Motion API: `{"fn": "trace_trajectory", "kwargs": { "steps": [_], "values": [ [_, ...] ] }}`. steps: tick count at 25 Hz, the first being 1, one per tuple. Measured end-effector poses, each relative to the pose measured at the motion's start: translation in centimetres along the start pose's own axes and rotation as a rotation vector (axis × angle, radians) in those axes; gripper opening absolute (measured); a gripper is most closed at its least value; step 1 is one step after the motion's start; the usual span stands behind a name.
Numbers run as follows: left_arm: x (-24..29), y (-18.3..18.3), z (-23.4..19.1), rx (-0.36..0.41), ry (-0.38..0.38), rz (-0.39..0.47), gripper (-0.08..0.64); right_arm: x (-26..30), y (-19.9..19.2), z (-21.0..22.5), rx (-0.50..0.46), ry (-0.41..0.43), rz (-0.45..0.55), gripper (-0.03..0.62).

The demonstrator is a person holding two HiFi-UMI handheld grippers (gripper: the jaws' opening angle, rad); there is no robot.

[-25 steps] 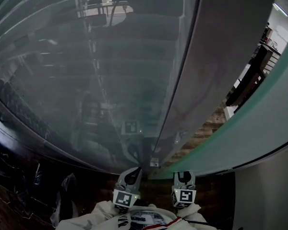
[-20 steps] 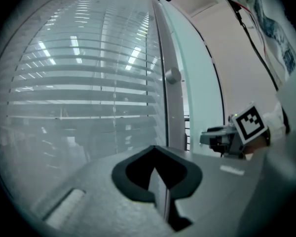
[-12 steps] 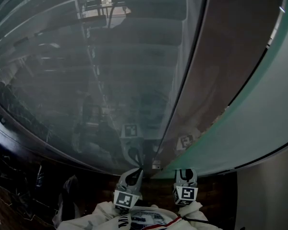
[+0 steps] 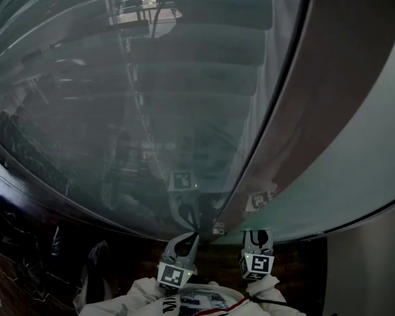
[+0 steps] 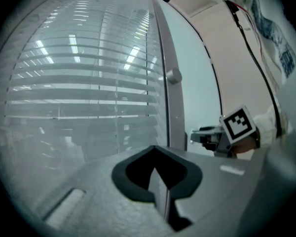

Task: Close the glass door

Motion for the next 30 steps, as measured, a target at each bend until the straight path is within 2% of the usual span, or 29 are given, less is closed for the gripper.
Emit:
{"fn": "trace_trajectory", "kwargs": {
  "steps": [12,24,30],
  "values": [
    [-0.5,1.3,-0.3,-0.029,0.002,-0.021,0.002,1.3,0.5,0.9,0.002,-0.02,0.004,0.124],
    [-0.9,1.2,-0.6,-0.017,0.006,-0.007,0.002,1.2,0.0,0.6,0.0,-0.012,0.007,0.126],
    [-1.1,1.1,0.4,-0.007,-0.018,-0.019,0.002,1.1,-0.2,0.5,0.0,-0.01,0.0,0.126]
  ]
}}
Point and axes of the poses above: the fingertips, and each gripper's own axes: x forward along the fingers, z to its right, y out of its top, the point moved 4 cm from there along -x, backward along the fingers, and after that the axes turned 11 degrees about x, right-handed, at the moved point
